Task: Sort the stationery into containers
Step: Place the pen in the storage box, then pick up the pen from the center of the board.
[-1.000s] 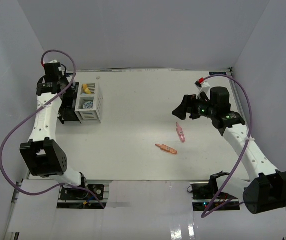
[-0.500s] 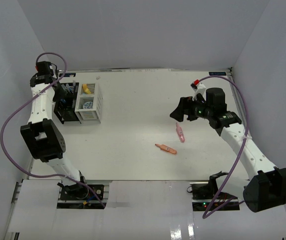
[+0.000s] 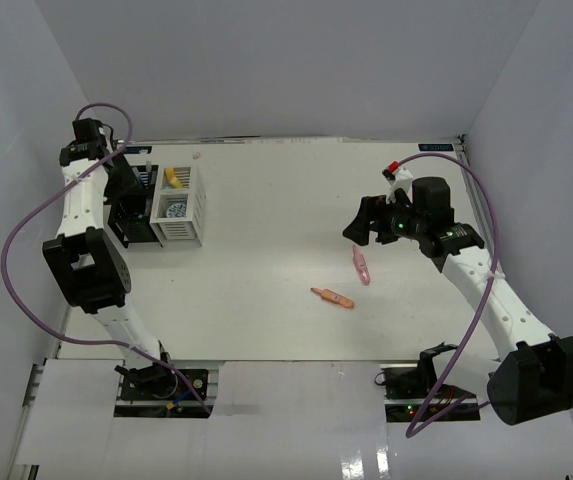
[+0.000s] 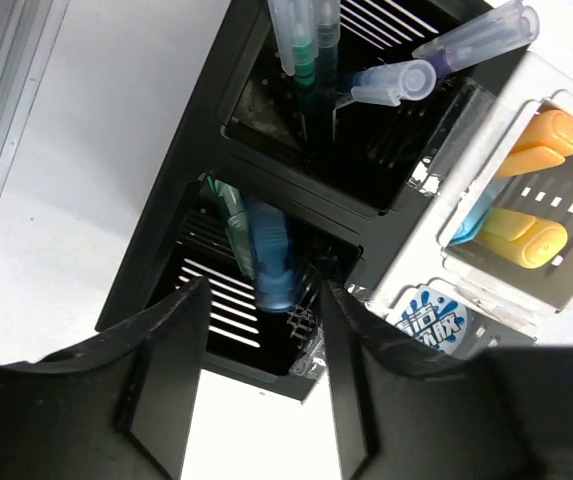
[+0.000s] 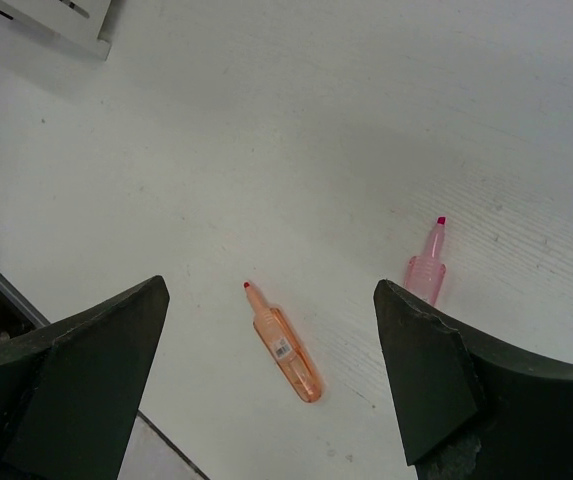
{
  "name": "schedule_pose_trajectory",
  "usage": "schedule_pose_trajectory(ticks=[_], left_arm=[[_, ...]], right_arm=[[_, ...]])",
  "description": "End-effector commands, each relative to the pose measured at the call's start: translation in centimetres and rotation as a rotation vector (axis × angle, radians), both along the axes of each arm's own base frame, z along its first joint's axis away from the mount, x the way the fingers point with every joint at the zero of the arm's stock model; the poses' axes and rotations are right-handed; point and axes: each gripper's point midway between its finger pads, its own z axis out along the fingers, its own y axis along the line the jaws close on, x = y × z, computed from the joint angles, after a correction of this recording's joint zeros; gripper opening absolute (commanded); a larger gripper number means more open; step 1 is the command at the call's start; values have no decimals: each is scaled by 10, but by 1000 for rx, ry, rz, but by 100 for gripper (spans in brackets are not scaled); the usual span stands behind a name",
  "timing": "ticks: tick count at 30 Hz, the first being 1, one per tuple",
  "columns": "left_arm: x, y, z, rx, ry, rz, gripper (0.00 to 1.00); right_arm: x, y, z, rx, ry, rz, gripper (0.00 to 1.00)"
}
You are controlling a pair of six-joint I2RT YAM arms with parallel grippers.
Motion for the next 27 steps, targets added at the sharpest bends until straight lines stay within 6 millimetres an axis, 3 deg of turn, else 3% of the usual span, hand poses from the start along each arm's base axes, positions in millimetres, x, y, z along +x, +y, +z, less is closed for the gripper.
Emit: schedule_pose_trajectory(ticks=[1, 4, 9, 13, 14, 16, 17, 20, 27], left_arm=[[4, -3, 41, 1, -110, -9, 62], [6, -4, 56, -2, -158, -2, 70], [8, -40, 109, -111, -353, -106, 86], [0, -108, 139, -238, -462, -325, 89], [-3, -138, 141, -257, -462, -403, 89], [-10, -171, 140, -269, -459, -491, 90], [-16, -204, 138, -286, -450, -568, 90], [-30, -246, 131, -319, -447, -660, 90], [-49, -306, 108, -400, -426, -775, 90]], right_arm=[[0, -3, 1, -18, -22, -6, 90], [1, -7, -3, -37, -15, -30, 90], [-3, -20, -22, -99, 33, -84, 93], [-13, -32, -45, -152, 103, -123, 96], [-15, -35, -49, -164, 115, -138, 96], [-19, -47, -65, -218, 155, -187, 98], [-20, -52, -71, -236, 170, -210, 99], [-27, -68, -93, -309, 226, -271, 100], [-27, -65, -125, -353, 344, -305, 86]])
